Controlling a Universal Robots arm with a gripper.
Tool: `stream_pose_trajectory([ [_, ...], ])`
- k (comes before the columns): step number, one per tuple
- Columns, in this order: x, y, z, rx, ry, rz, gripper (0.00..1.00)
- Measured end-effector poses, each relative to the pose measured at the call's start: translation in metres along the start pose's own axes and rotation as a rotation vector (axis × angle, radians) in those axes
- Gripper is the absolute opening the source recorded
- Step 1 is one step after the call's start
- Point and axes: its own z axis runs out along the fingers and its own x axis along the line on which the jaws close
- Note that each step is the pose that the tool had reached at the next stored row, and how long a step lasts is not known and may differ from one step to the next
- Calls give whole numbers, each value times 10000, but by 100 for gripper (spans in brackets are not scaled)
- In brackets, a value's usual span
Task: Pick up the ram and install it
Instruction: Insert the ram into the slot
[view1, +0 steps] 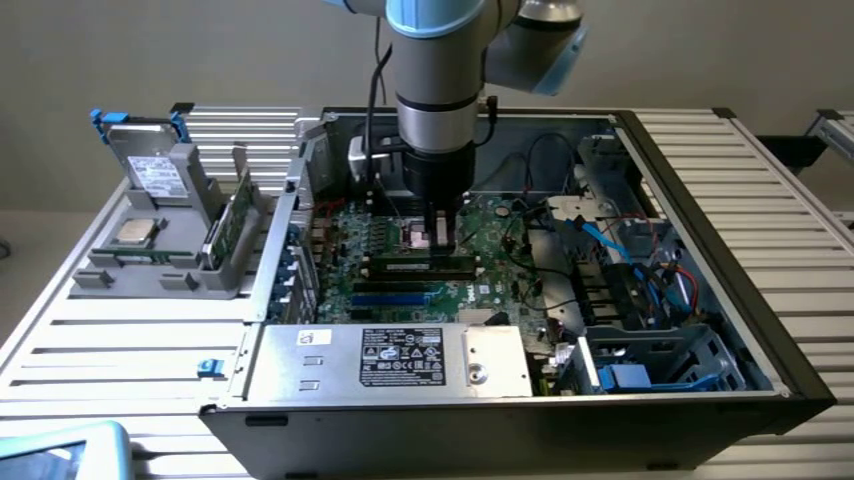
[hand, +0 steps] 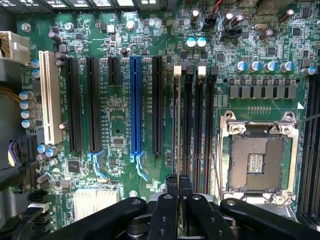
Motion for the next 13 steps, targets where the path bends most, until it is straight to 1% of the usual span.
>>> stream_pose_trajectory([
  [7,-1,22,6,27,-2,1,13],
  [11,-1,24,12,60,-3,3,13],
  [13,-1,24,17,67,-1,2,13],
])
